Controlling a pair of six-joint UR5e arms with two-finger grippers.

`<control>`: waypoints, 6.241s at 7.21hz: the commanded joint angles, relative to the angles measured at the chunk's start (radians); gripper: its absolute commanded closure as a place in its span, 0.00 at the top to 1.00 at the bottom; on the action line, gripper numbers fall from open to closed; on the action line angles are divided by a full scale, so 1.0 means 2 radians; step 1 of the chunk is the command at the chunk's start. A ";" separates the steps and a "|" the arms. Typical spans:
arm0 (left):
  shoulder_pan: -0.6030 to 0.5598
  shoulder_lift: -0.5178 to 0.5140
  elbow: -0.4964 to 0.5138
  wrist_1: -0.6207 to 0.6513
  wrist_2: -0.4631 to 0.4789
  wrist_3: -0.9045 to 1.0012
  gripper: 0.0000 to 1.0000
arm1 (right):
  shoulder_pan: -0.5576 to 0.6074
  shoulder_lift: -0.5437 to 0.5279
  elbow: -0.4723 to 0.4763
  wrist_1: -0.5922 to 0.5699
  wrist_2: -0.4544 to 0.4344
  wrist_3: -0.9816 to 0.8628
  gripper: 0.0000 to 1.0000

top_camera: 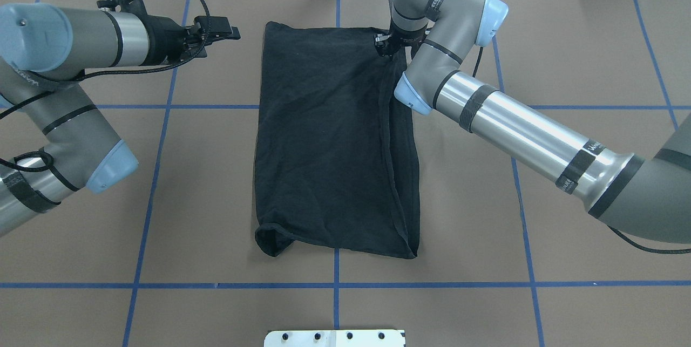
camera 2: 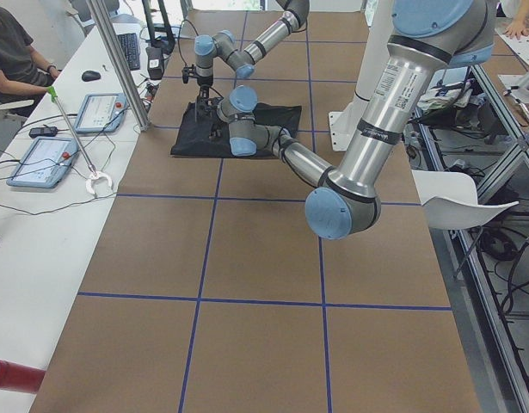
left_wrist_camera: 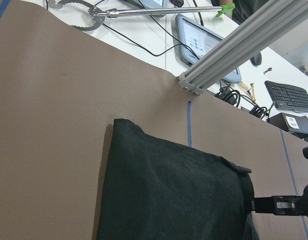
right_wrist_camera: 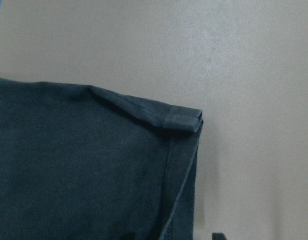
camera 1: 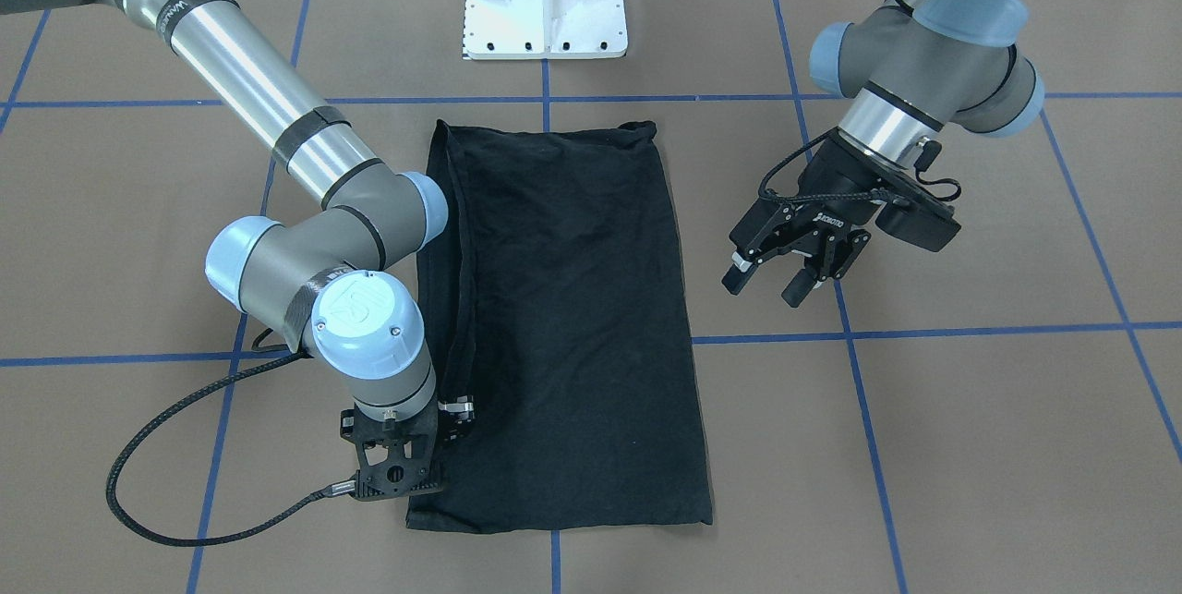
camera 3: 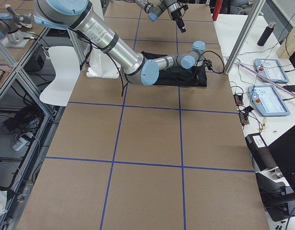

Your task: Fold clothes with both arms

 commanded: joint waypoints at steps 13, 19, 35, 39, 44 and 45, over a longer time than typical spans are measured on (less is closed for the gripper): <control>-0.001 -0.004 -0.001 0.001 -0.001 0.003 1.00 | -0.016 -0.023 0.081 -0.059 -0.004 -0.011 0.61; -0.001 -0.005 -0.002 0.001 -0.001 0.003 1.00 | -0.023 -0.024 0.060 -0.041 -0.021 -0.013 0.67; 0.000 -0.009 0.002 0.001 -0.002 0.003 1.00 | -0.013 -0.062 0.121 -0.084 -0.009 -0.024 0.86; 0.001 -0.011 0.001 0.001 -0.002 0.003 1.00 | -0.012 -0.070 0.121 -0.084 -0.013 -0.048 0.87; 0.000 -0.012 0.001 0.001 -0.002 0.003 1.00 | 0.013 -0.103 0.169 -0.109 0.016 -0.073 0.88; -0.001 -0.012 -0.001 0.001 -0.002 0.003 1.00 | 0.013 -0.096 0.180 -0.126 0.024 -0.073 0.93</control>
